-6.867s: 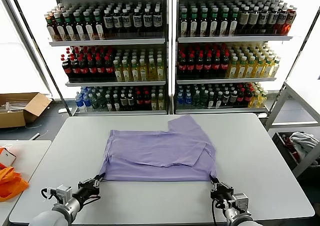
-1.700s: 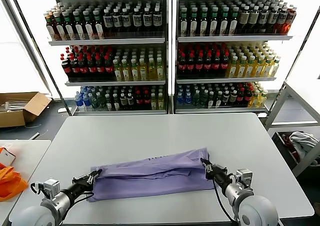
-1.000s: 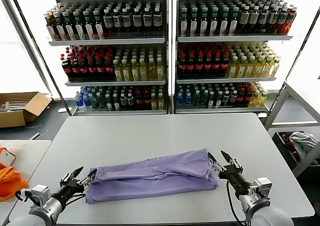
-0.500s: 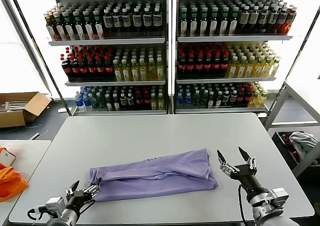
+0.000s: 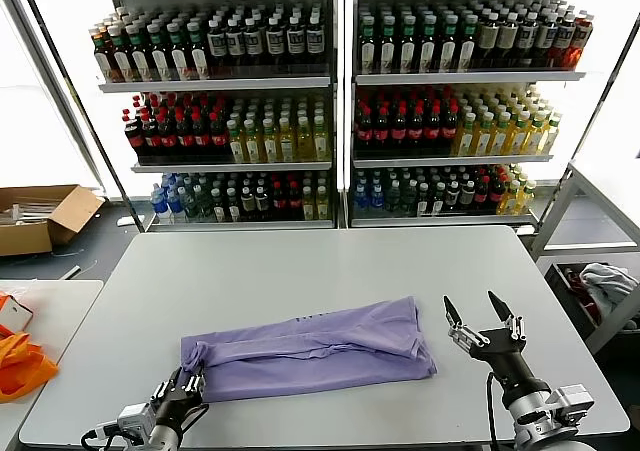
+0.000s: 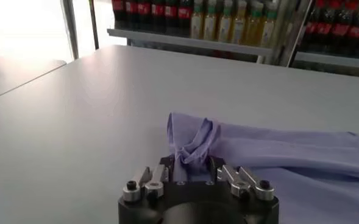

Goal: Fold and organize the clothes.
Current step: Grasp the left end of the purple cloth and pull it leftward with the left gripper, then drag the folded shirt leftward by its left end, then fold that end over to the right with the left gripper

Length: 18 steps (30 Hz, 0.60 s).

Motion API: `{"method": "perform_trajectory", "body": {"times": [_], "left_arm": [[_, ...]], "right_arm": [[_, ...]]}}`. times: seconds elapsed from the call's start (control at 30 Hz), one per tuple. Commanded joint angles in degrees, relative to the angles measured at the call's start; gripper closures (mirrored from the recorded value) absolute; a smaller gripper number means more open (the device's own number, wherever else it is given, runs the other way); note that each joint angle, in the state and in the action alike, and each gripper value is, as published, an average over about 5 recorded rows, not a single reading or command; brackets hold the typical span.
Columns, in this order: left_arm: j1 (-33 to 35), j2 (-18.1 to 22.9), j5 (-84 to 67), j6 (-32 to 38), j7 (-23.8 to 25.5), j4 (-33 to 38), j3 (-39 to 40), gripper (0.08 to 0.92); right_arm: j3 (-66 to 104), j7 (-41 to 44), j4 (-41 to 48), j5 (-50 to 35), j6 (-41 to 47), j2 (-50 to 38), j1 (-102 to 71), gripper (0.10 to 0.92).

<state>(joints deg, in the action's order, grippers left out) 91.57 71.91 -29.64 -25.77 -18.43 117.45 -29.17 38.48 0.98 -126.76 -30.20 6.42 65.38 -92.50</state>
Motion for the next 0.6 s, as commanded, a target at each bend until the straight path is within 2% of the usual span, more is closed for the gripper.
{"method": "perform_trajectory", "body": {"times": [0.03, 0.17, 0.3, 0.43, 0.6], "left_arm": [[0.06, 0.6, 3.74, 3.87, 4.39, -1.55, 0.55, 0.685], [-1.95, -1.76, 3.7, 5.52, 8.92, -2.58, -3.52, 0.806], [-5.68, -6.81, 3.42, 7.36, 13.76, -5.83, -10.7, 0.892], [-7.24, -13.61, 3.27, 9.9, 19.58, -10.61, -18.44, 0.907], [-5.48, -21.8, -0.2, 13.29, 24.99, -18.69, -26.6, 0.907]], "right_arm": [[0.45, -0.06, -0.46, -0.17, -0.57, 0.04, -0.24, 0.203], [0.85, -0.05, -0.23, -0.6, -0.67, -0.58, -0.28, 0.203], [1.13, -0.2, -0.04, -0.78, -0.78, -0.81, -0.3, 0.203], [1.11, -0.35, -0.3, -0.67, -0.77, -0.66, -0.4, 0.203], [1.31, -0.35, -0.65, -0.6, -0.76, -0.8, -0.66, 0.203]]}}
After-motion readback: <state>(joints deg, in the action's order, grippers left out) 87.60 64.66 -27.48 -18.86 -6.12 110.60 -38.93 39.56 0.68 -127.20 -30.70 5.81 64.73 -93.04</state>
